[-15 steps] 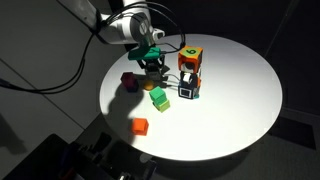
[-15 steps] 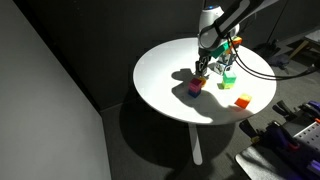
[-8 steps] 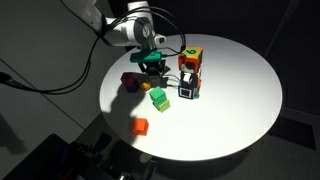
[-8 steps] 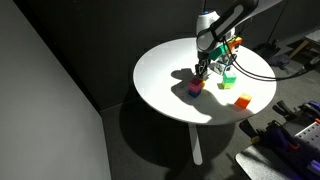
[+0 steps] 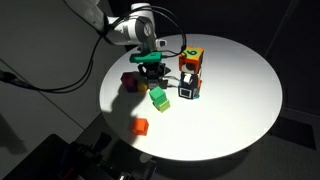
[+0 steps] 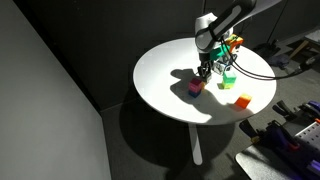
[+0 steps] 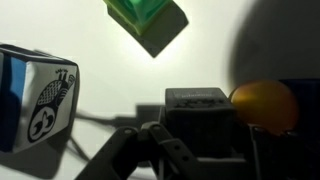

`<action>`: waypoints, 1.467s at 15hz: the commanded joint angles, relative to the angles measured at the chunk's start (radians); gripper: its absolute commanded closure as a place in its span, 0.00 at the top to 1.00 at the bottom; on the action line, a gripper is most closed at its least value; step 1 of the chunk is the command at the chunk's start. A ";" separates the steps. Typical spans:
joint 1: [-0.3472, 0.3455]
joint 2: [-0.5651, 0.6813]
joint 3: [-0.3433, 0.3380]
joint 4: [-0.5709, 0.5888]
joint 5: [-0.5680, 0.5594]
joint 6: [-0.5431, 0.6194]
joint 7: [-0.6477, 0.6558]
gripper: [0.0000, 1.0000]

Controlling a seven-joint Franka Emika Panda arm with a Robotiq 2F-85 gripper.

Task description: Remove the grey block from on top of the orange block and put it on the table

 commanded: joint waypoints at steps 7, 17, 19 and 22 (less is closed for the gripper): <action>-0.012 0.035 0.002 -0.011 0.002 0.051 -0.006 0.30; -0.003 0.001 0.009 -0.033 0.001 0.041 -0.009 1.00; 0.000 -0.011 0.012 -0.040 0.000 0.043 -0.008 1.00; 0.008 -0.033 0.014 -0.049 -0.004 0.048 -0.003 1.00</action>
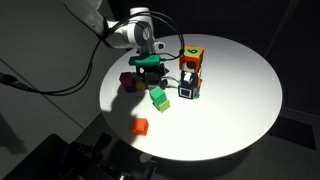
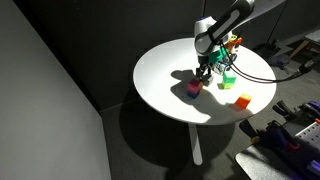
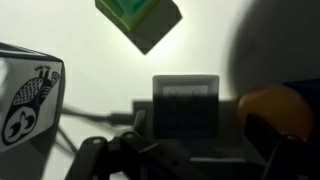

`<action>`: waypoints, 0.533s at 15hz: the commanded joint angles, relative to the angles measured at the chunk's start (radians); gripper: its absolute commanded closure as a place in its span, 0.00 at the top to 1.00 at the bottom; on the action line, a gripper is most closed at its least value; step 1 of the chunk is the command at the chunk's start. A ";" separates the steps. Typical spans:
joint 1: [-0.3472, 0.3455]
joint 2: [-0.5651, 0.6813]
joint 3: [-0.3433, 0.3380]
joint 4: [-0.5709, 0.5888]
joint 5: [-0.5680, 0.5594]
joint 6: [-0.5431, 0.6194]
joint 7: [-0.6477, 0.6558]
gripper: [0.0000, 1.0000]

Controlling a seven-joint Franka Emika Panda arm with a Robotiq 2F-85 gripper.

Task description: Remove the grey block from on top of the orange block and put it on the table

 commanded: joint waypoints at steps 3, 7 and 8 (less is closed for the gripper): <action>0.013 -0.077 0.004 -0.050 -0.008 0.013 0.002 1.00; 0.020 -0.114 -0.001 -0.065 -0.010 0.007 0.008 1.00; 0.018 -0.123 -0.001 -0.070 -0.008 0.005 0.008 1.00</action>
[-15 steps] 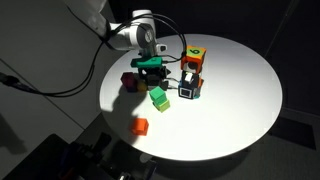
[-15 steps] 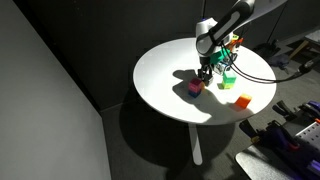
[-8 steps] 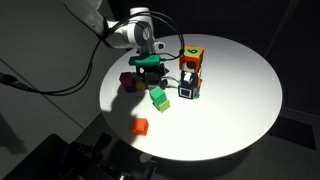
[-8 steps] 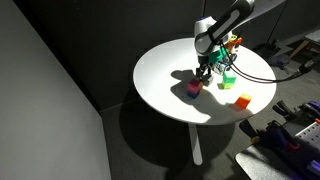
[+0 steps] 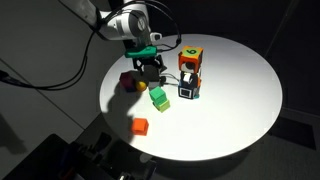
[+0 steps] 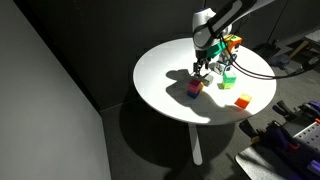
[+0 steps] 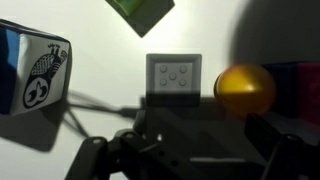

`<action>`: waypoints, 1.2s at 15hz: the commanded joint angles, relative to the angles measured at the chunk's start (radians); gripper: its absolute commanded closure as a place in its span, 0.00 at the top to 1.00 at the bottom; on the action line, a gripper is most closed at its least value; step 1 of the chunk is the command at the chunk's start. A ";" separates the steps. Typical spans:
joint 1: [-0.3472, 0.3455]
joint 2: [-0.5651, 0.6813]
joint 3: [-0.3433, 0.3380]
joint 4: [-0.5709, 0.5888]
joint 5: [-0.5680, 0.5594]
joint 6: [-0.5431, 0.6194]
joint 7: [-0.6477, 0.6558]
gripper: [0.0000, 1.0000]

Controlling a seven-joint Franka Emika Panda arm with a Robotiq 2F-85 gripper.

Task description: Remove the grey block from on top of the orange block and put it on the table

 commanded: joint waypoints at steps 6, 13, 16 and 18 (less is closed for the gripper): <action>-0.028 -0.129 0.005 -0.109 0.013 -0.003 -0.001 1.00; -0.051 -0.238 0.011 -0.218 0.041 -0.045 0.002 1.00; -0.059 -0.283 0.009 -0.262 0.058 -0.082 0.000 1.00; -0.064 -0.315 0.008 -0.295 0.064 -0.103 -0.005 1.00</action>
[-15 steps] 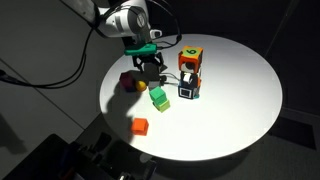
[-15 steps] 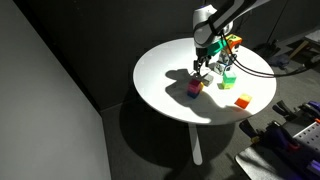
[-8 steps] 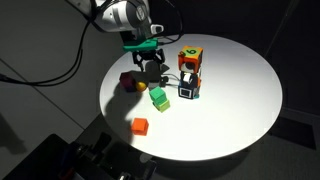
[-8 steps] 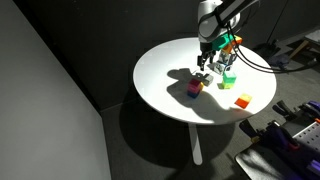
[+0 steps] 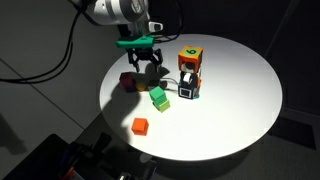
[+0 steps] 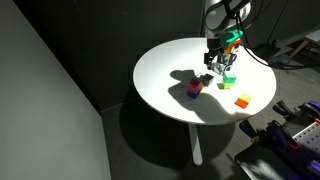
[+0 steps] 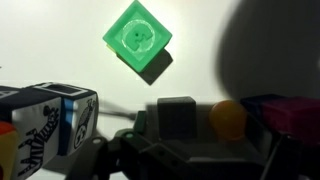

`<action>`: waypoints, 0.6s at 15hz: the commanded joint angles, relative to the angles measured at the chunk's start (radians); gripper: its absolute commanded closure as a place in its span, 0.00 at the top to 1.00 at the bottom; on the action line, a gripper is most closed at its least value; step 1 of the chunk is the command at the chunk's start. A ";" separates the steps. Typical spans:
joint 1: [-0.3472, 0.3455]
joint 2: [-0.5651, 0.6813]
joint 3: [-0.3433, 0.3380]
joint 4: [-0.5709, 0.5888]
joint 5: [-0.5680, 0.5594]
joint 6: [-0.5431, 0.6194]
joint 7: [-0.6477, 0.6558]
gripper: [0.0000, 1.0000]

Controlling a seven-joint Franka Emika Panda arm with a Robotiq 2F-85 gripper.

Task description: Remove the grey block from on top of the orange block and put it on the table

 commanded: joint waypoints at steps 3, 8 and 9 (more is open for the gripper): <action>-0.027 -0.130 0.007 -0.128 0.021 -0.045 -0.007 1.00; -0.042 -0.225 0.009 -0.218 0.031 -0.078 -0.019 1.00; -0.043 -0.243 0.008 -0.237 0.033 -0.079 -0.019 1.00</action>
